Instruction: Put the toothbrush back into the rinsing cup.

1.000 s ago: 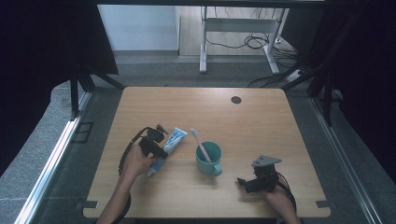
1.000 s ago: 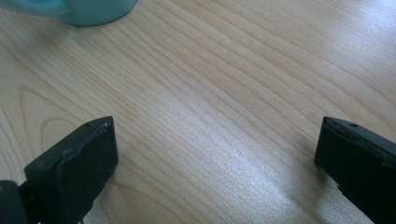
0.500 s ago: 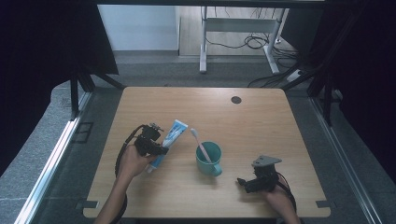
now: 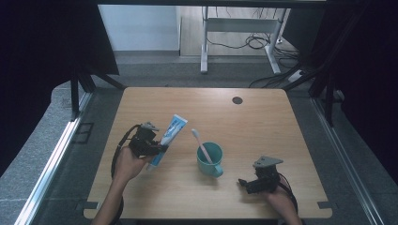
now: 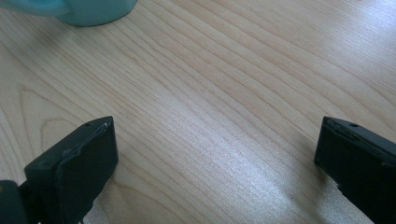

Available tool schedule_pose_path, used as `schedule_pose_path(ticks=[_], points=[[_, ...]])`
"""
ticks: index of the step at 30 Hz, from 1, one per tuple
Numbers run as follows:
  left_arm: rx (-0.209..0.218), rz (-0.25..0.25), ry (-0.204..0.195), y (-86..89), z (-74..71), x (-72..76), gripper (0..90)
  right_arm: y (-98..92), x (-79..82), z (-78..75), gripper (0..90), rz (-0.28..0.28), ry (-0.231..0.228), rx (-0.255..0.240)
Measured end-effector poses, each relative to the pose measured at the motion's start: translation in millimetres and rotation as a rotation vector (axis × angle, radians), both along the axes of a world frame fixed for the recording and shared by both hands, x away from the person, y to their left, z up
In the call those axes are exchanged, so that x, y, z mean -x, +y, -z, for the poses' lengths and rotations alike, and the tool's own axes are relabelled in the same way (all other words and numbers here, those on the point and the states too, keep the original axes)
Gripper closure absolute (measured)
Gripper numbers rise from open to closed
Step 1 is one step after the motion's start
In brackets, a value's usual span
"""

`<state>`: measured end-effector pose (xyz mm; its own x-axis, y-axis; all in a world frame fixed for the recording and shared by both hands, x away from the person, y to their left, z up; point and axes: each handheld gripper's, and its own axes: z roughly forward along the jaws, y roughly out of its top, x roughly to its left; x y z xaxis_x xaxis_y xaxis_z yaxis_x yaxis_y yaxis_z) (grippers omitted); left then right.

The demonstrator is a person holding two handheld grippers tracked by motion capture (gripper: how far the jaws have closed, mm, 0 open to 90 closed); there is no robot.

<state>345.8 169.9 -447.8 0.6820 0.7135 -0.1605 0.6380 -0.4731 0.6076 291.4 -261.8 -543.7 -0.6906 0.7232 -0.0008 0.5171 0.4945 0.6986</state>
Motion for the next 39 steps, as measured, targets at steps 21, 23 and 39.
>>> schedule_pose_path(ticks=[21, 23, 39], points=[[0.132, 0.06, -0.089, -4.1, -21.7, 21.2, 73.7, 0.0, 0.0, 0.0, 0.0, 0.0, 0.0, -0.001], [0.14, 0.072, -0.095, -5.5, -23.4, 22.2, 73.7, 0.0, 0.0, 0.0, 0.0, 0.0, 0.0, 0.0], [0.194, 0.128, -0.133, -24.8, -31.9, 29.4, 73.7, 0.0, 0.0, 0.0, 0.0, 0.001, 0.0, -0.001]])
